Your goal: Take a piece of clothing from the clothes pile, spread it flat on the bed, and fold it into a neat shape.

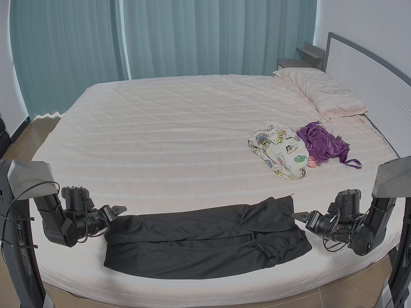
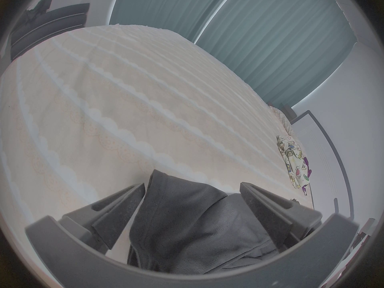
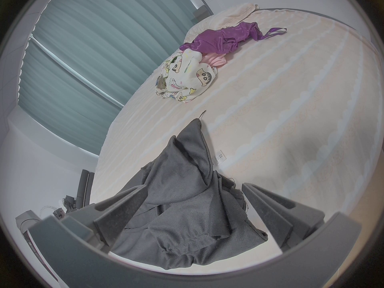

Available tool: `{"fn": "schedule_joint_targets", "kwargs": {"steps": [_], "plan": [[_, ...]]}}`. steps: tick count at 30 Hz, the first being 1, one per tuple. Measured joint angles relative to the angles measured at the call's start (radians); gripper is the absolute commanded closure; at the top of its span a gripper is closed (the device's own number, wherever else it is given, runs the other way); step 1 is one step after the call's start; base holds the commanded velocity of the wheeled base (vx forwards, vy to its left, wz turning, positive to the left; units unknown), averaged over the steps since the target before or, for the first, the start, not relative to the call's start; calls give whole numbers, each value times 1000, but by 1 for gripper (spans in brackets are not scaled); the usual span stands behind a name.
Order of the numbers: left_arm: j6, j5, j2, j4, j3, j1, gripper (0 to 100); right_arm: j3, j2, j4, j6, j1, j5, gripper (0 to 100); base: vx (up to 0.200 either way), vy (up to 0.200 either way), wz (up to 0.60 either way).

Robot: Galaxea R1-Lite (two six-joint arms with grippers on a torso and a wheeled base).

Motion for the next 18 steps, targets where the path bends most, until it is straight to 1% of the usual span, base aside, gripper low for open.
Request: {"fn": "schedule_joint_targets", "kwargs": {"steps": [4, 5, 13, 18], "plan": [[18, -1, 13, 1, -1, -4, 0, 2, 0, 0, 0, 0, 0, 0, 0, 0, 0], [22, -1, 15, 1, -2, -5, 100, 3, 0, 0, 0, 1, 1, 0, 0, 0, 0], [33, 11, 33, 38, -53, 4, 100, 7, -1, -1, 0, 2, 7, 0, 0, 0, 0], [33, 41, 35, 37, -65, 9, 100, 7, -2, -1, 0, 2, 7, 0, 0, 0, 0]]}}
